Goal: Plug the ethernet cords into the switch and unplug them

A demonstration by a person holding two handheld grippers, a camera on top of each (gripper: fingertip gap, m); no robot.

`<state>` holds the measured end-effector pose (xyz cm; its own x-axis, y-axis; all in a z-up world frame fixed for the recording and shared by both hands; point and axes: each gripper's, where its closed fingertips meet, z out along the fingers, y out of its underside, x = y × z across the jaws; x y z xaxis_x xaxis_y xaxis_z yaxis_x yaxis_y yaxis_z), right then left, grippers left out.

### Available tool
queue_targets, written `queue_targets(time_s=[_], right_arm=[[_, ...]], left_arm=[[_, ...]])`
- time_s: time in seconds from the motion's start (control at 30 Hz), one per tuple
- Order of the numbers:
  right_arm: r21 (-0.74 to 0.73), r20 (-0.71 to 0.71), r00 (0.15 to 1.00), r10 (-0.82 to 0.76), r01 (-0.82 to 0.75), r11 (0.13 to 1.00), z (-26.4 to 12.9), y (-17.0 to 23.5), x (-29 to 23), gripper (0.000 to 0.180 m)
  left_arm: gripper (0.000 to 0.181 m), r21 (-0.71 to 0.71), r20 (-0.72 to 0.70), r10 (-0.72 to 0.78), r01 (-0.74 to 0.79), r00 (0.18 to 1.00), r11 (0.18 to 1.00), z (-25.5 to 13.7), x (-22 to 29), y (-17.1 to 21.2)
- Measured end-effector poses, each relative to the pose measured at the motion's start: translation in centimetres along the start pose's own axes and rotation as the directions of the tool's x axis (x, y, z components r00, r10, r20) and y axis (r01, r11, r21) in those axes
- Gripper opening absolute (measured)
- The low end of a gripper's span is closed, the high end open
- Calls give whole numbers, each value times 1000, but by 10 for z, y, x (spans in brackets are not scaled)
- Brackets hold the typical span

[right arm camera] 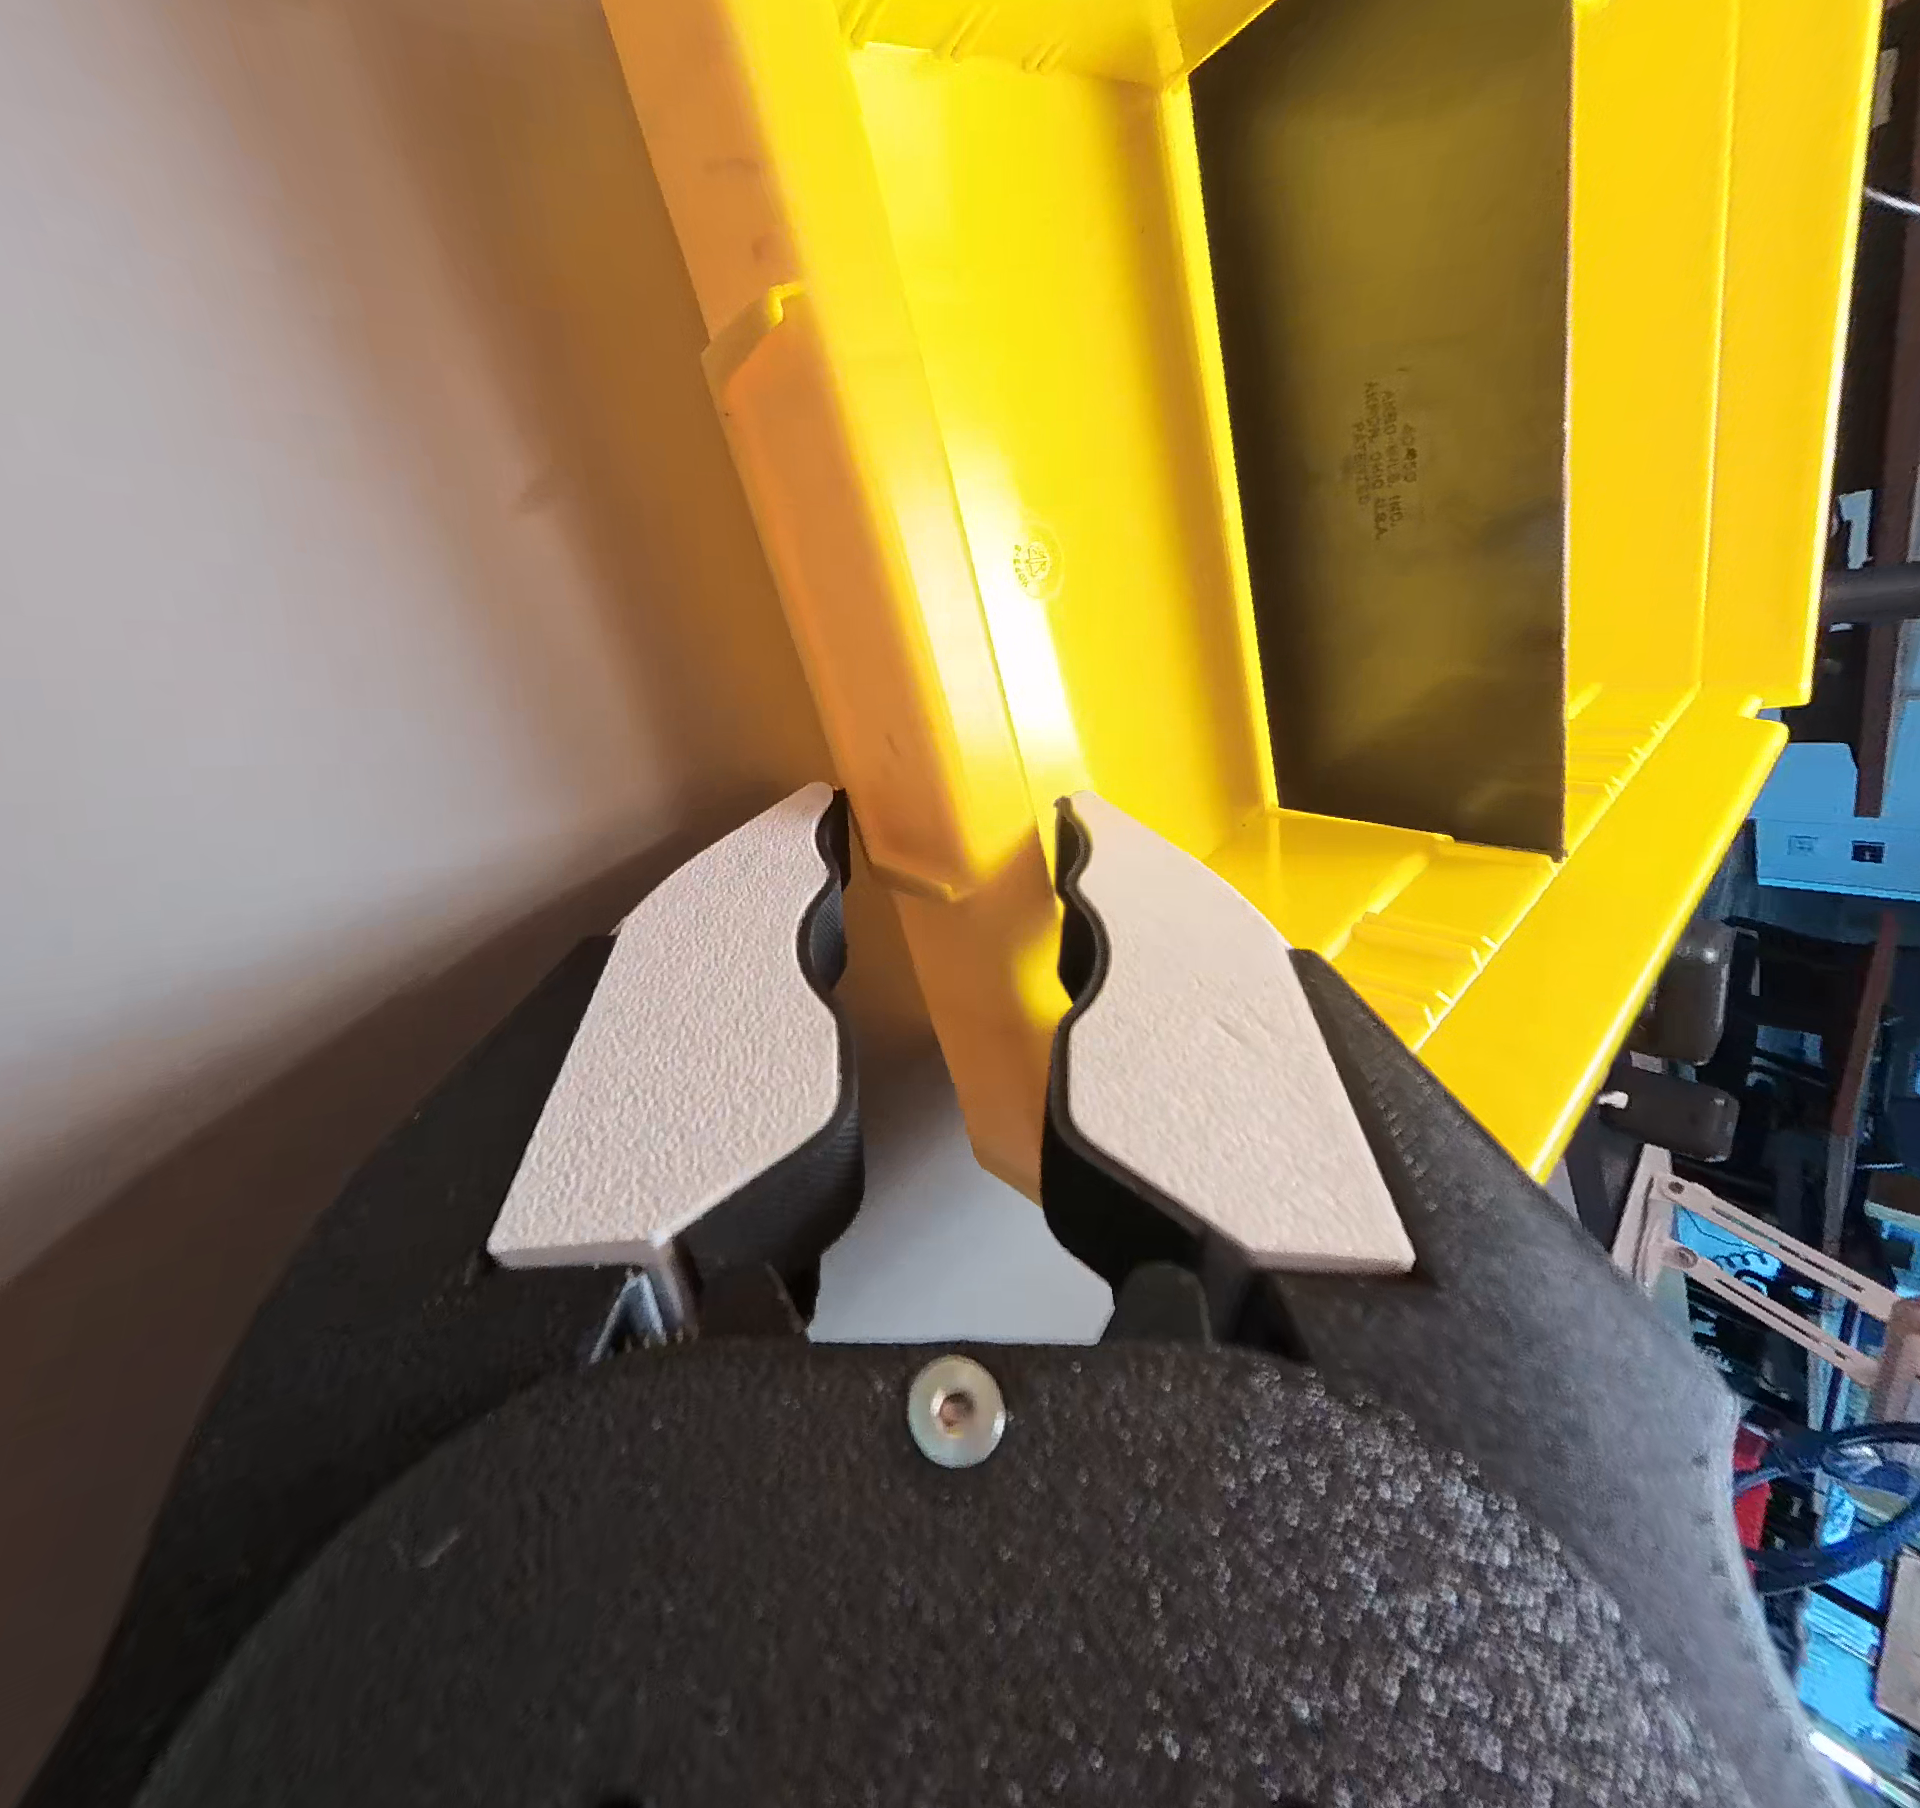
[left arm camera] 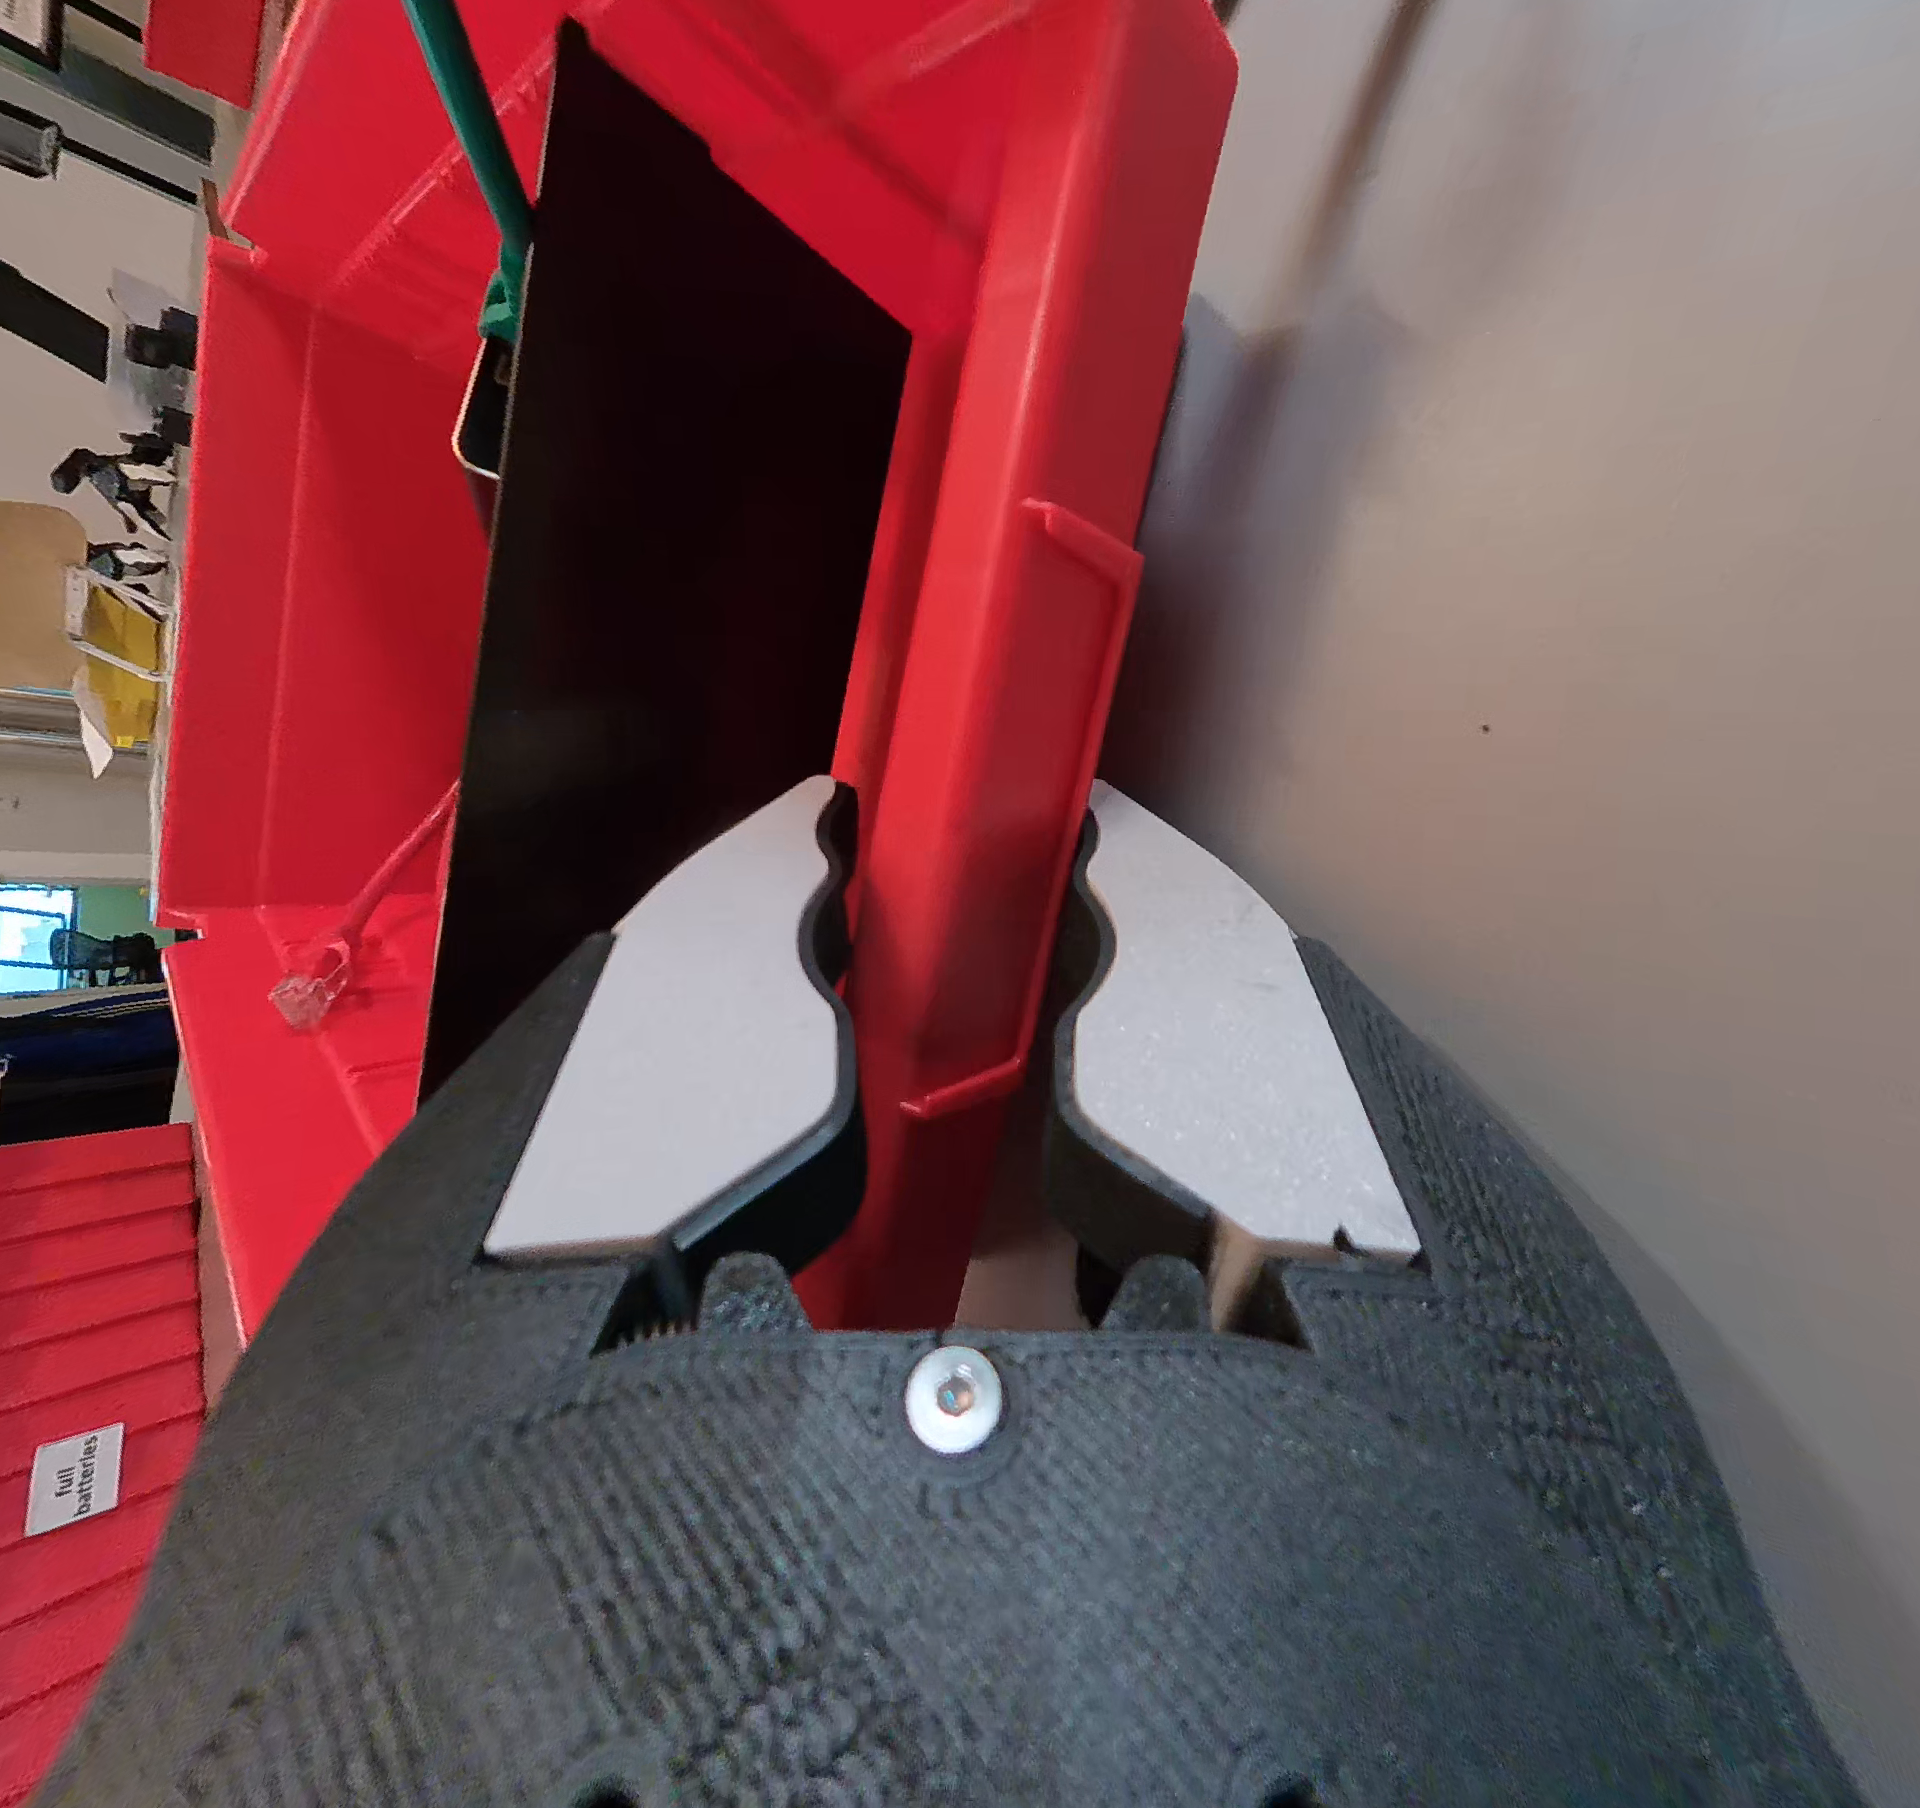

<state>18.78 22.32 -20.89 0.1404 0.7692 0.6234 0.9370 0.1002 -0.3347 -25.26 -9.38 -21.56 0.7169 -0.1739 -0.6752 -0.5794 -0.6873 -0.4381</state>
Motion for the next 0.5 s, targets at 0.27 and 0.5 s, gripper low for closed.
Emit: queue_targets(time_s=[0.27,0.5], right_arm=[[505,188,949,252,-313,804,-73,-106,-6,43],[627,333,884,329,-468,623,-75,-136,-17,39]], left_arm=[[42,24,22,-13,12,1000,1000,1,-10,0],[44,263,-88,-236,251,968,931,-47,-42,-45]])
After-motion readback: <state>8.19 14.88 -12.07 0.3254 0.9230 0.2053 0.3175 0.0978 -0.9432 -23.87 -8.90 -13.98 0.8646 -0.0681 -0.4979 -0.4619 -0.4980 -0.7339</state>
